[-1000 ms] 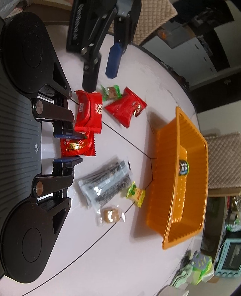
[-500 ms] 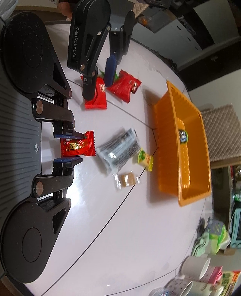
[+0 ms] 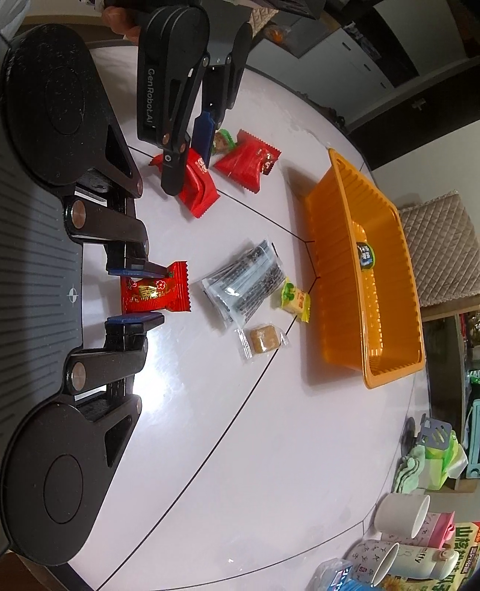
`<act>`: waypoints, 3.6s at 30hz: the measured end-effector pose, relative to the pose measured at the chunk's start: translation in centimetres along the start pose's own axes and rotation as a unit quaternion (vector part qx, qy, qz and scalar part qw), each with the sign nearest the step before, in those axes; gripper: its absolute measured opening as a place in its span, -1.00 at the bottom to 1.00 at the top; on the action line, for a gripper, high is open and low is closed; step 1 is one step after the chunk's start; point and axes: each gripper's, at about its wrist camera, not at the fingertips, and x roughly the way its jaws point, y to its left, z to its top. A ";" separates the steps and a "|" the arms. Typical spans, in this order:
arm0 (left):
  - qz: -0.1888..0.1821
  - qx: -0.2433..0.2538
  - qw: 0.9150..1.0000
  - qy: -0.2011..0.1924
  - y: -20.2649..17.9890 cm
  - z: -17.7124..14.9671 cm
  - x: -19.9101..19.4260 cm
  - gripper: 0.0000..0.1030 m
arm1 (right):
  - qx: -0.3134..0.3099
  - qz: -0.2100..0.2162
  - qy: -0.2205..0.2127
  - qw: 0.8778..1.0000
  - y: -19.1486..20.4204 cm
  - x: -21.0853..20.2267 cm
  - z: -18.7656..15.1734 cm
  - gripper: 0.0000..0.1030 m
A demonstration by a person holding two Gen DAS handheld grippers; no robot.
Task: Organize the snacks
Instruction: 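Carry both red candies over the orange tray with both tools, then open both tools to release the red candies into the tray and withdraw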
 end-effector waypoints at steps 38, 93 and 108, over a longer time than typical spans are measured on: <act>0.019 -0.072 0.992 -0.101 1.8 3.3 -7.6 -0.54 | -0.017 0.039 -0.048 0.998 -0.9 -2.2 5.5 -0.62; 0.110 -0.168 0.975 -0.093 11.7 16.4 0.8 -0.36 | -0.016 0.009 -0.076 0.997 -5.1 7.8 20.0 -0.62; 0.098 -0.172 0.975 -0.103 11.1 15.6 -0.6 -0.19 | -0.009 0.002 -0.096 0.995 -5.0 7.2 20.4 -0.51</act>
